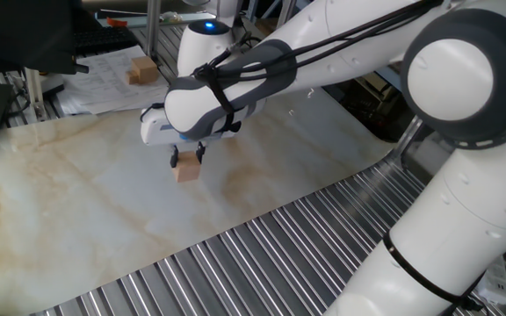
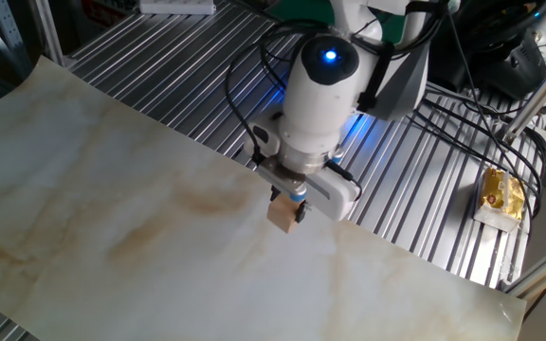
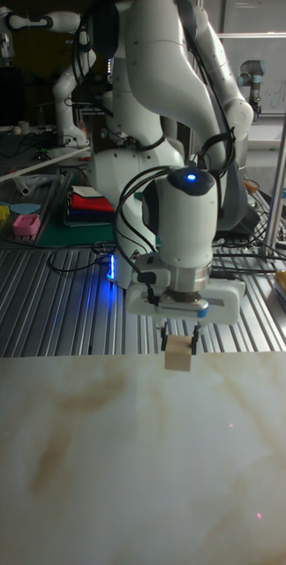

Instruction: Pick up the small block on the left and move it to the right

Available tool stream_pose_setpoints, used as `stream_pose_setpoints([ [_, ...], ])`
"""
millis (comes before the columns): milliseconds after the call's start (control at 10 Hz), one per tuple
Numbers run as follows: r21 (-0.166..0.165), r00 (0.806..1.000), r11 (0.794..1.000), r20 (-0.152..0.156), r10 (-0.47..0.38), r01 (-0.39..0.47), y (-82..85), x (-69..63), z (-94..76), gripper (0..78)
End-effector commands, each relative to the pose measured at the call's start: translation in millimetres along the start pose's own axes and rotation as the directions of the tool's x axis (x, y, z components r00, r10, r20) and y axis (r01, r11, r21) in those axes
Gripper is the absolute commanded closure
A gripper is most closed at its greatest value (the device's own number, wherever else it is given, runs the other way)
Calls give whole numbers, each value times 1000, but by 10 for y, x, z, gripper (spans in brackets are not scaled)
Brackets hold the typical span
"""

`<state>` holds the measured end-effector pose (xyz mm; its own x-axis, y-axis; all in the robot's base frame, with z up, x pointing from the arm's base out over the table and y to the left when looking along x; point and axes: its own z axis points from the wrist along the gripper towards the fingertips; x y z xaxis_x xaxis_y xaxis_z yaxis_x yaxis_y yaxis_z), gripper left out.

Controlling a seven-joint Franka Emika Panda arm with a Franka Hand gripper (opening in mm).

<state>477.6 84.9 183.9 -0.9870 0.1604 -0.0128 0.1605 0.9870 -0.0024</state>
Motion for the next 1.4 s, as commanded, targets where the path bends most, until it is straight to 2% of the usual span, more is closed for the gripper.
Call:
stream_pose_setpoints([
  [100,-4,1000,1000,3,-14,14,-16,-98,17,764],
  [700,-17,1000,1000,5,-24,24,-4,-80,85,764],
  [800,1,999,999,9,-52,52,4,-68,127,764],
  [900,35,997,997,10,-76,75,7,-63,152,764],
  [1400,23,998,998,14,-67,67,27,-2,251,764],
])
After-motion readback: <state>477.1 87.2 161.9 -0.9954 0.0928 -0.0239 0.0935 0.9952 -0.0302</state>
